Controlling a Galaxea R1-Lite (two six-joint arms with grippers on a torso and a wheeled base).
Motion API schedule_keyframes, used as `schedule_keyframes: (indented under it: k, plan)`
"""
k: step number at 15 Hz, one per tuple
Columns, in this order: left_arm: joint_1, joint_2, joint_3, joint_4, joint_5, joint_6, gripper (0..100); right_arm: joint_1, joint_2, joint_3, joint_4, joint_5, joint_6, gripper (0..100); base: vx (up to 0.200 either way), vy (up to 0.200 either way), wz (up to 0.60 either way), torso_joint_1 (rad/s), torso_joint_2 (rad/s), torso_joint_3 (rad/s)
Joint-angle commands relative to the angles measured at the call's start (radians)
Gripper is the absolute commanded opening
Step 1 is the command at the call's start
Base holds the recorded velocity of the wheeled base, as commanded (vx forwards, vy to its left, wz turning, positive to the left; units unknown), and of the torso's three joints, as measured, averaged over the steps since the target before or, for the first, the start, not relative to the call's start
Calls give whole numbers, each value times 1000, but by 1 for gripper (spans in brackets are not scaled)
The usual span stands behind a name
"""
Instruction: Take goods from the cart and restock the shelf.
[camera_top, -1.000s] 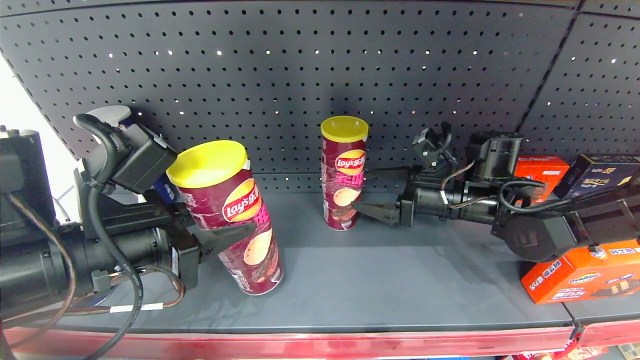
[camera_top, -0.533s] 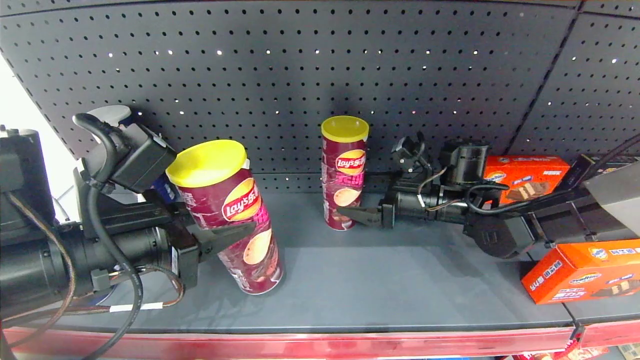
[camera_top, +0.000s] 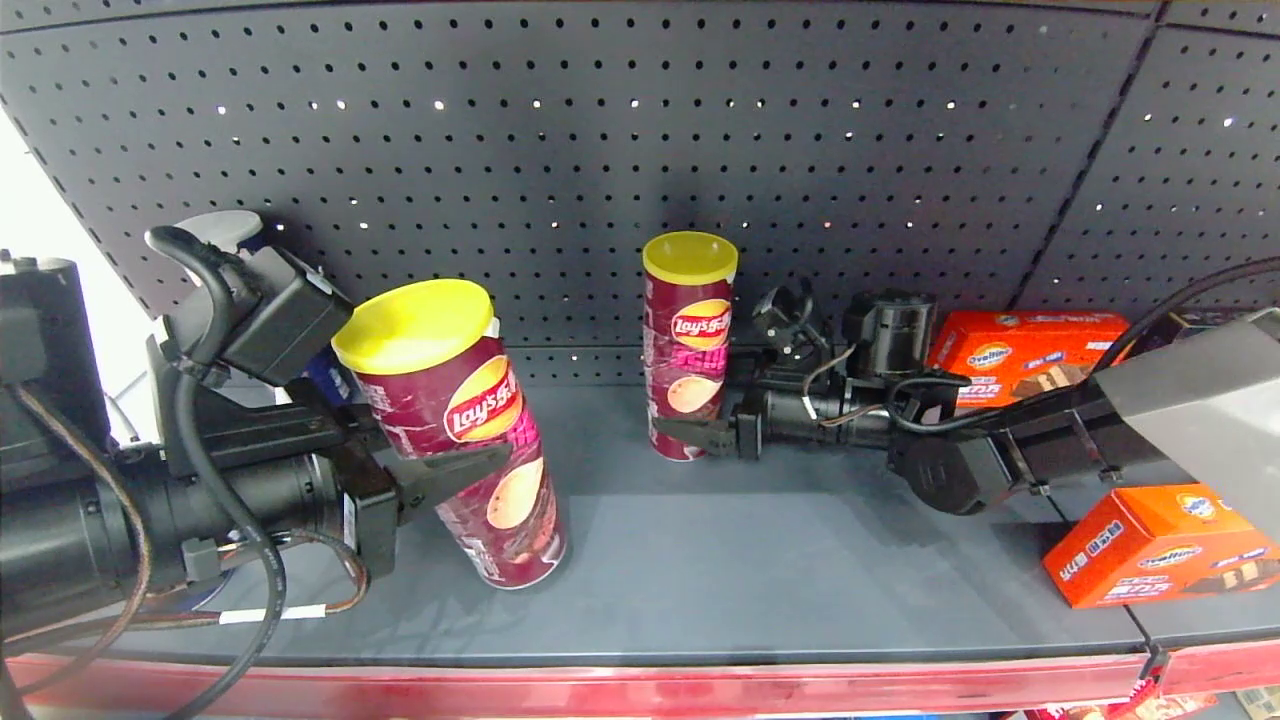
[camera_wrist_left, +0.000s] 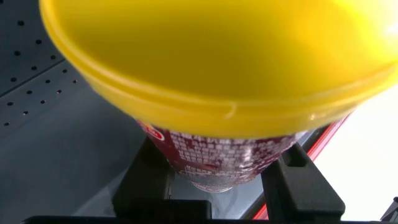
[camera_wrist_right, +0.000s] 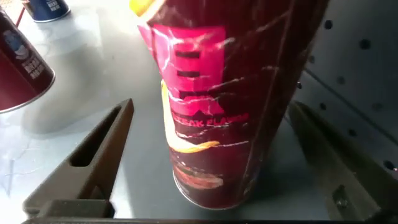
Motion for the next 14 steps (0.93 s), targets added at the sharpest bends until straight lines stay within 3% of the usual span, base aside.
schedule_keyframes:
  k: [1, 9, 14]
  plan:
    - [0, 2, 0, -1, 0, 0, 0, -3, 25, -15, -23, 2, -1, 0, 0, 0, 0, 0, 0, 0]
    - [0, -1, 2, 1, 0, 0, 0, 16, 30, -1, -71, -110, -11, 0, 0, 0, 0, 0, 0, 0]
    - [0, -1, 0, 1, 1, 0, 0, 63, -70, 131, -154, -119, -4, 0, 0, 0, 0, 0, 0, 0]
